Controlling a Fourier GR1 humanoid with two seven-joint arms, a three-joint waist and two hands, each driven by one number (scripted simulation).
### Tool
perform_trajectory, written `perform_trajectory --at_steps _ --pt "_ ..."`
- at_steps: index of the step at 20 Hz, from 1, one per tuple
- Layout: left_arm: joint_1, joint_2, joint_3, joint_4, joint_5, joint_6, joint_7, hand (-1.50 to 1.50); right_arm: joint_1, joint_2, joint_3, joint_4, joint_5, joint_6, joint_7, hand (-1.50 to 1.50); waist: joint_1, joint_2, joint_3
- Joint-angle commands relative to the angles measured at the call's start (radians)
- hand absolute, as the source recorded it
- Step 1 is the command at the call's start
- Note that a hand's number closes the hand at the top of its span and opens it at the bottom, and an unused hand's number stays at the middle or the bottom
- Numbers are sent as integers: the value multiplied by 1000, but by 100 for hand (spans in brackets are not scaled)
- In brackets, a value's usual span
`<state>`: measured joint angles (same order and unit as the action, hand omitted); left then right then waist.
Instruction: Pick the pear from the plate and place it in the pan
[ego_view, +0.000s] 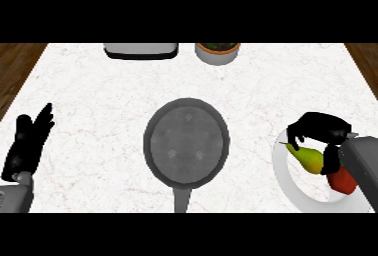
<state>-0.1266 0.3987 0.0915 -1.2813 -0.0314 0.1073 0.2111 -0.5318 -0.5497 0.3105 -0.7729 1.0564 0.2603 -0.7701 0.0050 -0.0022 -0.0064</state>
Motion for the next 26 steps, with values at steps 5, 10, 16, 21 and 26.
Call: perform_trajectory --at_steps 5,10,16,21,26 --pt "33 -39 8 -79 -25 8 45 0 -35 28 -90 77 7 -9 -60 150 4 4 7" --pt "65 -41 4 -68 -41 20 24 0 134 -22 -187 -149 -31 -51 218 150 -28 -6 5" --pt "30 -15 35 -49 -25 2 57 0 234 28 -309 -400 -153 -187 237 150 -43 -9 6" --pt "48 -7 44 -45 -18 -16 32 0 279 46 -402 -632 -343 -141 150 150 -44 -10 5" --pt "-11 -1 62 40 -18 -47 -13 0 350 132 -356 -932 -371 -19 376 150 -24 -1 5"
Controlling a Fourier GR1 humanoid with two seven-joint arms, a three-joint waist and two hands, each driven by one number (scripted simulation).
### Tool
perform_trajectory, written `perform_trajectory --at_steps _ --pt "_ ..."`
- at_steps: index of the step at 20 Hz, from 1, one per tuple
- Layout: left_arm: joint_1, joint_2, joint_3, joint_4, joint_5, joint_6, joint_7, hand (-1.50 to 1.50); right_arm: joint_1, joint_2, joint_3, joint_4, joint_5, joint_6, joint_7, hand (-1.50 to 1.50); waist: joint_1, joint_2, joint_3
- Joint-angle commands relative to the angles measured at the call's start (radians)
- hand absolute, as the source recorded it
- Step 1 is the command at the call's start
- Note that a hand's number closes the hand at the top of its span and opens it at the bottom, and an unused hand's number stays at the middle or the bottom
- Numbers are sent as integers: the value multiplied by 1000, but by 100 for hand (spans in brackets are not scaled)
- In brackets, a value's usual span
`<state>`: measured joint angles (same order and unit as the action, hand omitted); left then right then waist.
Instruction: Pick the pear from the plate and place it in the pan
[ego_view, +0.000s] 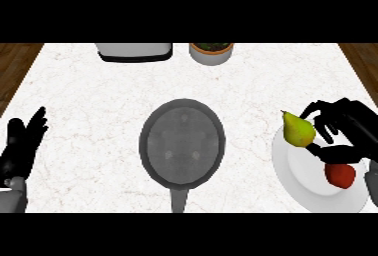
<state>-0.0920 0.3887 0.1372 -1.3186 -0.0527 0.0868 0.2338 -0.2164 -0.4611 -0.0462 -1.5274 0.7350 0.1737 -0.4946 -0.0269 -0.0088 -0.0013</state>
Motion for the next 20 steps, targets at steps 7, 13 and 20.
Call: perform_trajectory --at_steps 7,13,20 --pt "-43 -30 -8 29 -35 -4 -5 0 -51 236 146 -236 6 106 349 150 27 8 1" --pt "-55 -70 -30 35 -63 18 -12 0 -247 400 184 8 31 64 456 150 36 11 1" --pt "-18 -43 4 -15 -33 -34 15 0 -393 459 283 331 10 -126 497 150 46 12 2"
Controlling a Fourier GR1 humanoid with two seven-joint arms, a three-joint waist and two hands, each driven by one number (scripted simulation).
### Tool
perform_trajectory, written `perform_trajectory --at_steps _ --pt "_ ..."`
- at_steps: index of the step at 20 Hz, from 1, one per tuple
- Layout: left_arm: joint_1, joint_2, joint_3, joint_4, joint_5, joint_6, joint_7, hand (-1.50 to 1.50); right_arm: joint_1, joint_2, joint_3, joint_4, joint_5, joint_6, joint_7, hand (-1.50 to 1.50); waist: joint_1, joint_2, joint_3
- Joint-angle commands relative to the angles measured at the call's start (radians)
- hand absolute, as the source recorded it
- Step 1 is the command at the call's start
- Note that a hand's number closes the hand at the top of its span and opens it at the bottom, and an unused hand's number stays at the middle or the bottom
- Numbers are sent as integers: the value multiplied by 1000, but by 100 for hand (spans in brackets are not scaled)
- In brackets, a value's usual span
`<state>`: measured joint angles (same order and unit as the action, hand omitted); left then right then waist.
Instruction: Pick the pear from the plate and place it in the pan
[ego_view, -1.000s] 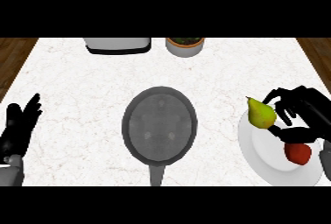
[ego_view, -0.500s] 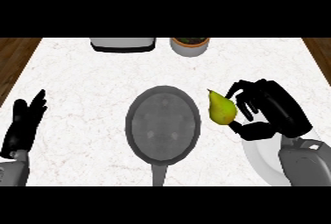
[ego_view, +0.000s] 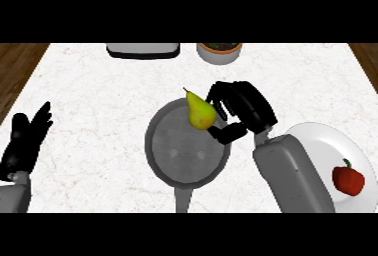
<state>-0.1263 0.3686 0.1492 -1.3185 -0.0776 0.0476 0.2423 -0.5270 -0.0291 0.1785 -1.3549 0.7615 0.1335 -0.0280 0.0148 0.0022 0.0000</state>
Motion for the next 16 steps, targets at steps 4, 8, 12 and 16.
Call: perform_trajectory --at_steps 4,8,12,16 --pt "-1 -53 -22 68 -35 16 -67 0 -167 28 62 389 -74 -176 -44 150 4 3 0" --pt "11 -27 -20 -67 -13 -14 28 0 -244 29 179 607 -194 -332 -85 150 31 6 1" --pt "-68 -33 -30 4 -36 -5 27 0 -281 29 331 661 -411 -407 -45 150 62 14 1" --pt "-65 -54 -45 2 -47 4 1 0 -267 29 408 705 -565 -398 -67 -150 79 19 1"
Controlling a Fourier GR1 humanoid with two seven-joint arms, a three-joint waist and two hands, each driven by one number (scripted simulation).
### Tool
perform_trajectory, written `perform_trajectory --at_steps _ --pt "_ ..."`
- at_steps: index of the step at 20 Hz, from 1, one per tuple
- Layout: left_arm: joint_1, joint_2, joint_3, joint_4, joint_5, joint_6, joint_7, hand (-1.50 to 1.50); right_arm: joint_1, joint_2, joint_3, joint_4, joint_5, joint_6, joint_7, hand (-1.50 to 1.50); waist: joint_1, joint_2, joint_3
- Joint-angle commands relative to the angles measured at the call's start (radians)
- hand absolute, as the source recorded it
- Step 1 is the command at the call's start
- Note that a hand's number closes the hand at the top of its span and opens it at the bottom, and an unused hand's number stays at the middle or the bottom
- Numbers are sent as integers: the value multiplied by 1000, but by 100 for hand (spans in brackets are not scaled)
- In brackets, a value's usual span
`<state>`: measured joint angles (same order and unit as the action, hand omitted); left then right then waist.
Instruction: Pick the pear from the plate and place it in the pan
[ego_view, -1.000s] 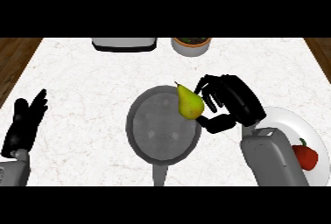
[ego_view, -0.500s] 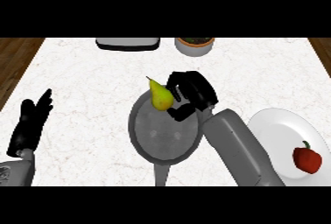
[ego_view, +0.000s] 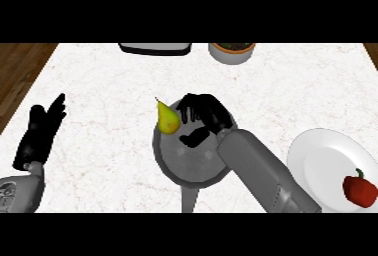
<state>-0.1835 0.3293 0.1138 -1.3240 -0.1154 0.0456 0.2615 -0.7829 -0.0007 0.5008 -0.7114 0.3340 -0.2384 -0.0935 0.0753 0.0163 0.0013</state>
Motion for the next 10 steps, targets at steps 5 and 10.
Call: perform_trajectory --at_steps 5,10 --pt "-59 -21 -21 50 -19 -2 -10 0 -27 1 202 51 -285 -72 -23 -150 28 9 0" --pt "-57 -1 -8 39 -8 -22 2 0 -22 1 218 71 -411 -137 -120 -150 30 10 1"
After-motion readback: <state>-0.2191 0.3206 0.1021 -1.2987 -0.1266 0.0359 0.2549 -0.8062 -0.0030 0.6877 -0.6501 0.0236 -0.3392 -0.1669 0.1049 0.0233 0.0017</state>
